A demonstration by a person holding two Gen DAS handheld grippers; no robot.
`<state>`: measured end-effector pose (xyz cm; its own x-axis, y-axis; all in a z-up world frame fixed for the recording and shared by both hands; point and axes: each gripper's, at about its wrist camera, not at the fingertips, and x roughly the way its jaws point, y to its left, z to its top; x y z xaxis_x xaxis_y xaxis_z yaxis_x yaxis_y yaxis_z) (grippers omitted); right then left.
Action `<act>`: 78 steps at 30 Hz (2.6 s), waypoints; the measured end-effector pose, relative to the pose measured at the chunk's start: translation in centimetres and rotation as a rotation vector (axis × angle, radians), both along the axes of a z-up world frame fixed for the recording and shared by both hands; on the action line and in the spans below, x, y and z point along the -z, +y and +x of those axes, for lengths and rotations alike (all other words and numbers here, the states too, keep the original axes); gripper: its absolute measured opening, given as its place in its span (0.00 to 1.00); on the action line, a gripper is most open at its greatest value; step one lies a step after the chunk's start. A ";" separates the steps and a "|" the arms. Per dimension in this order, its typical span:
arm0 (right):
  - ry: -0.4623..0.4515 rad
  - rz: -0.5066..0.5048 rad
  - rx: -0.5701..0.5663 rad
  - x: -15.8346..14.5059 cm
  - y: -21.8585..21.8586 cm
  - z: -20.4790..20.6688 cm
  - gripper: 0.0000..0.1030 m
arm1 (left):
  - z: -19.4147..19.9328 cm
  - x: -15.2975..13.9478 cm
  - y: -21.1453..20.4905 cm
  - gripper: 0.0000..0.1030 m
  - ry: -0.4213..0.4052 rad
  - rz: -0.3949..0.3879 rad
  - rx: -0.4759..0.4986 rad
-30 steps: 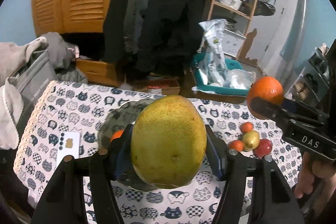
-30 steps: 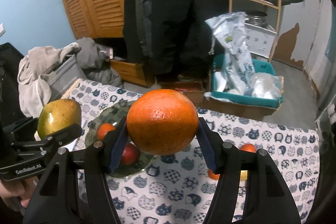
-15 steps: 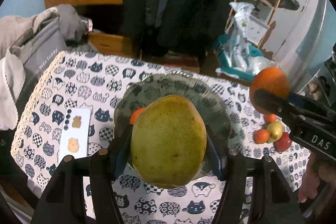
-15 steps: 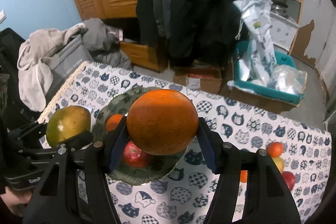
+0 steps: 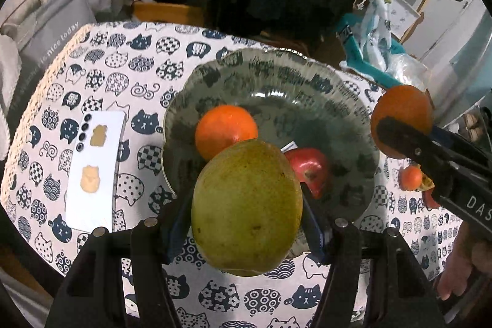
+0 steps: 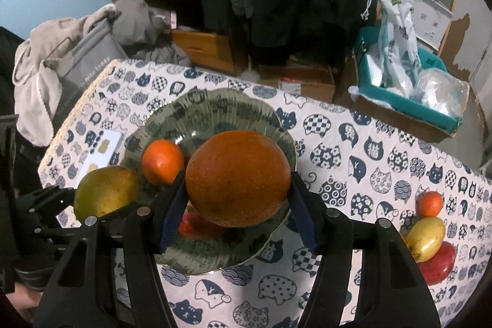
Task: Organize fruits
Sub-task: 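Lower the pear into the green bowl while the right tool lowers the orange in, then open both tools and raise them away from the bowl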
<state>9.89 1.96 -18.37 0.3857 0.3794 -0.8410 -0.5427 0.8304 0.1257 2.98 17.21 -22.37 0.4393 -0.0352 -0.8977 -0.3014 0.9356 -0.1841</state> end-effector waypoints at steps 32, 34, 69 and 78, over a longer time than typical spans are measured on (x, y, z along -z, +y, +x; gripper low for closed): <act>0.093 0.007 0.002 2.6 0.8 2.2 0.62 | 0.8 1.3 1.7 0.77 0.019 -0.060 -0.072; 0.101 0.005 0.003 2.9 1.1 2.6 0.62 | 0.8 1.0 2.3 0.77 0.005 -0.044 -0.093; 0.070 -0.058 -0.005 2.6 3.6 4.1 0.64 | 0.2 -1.4 4.9 0.77 -0.069 0.017 -0.186; -0.046 -0.052 0.031 -1.7 1.3 2.9 0.64 | -0.2 -4.5 3.1 0.77 -0.132 0.054 -0.148</act>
<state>12.83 3.30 -16.71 0.4356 0.3233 -0.8401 -0.5211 0.8516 0.0575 2.80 20.34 -17.87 0.5497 0.0853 -0.8310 -0.4129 0.8925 -0.1815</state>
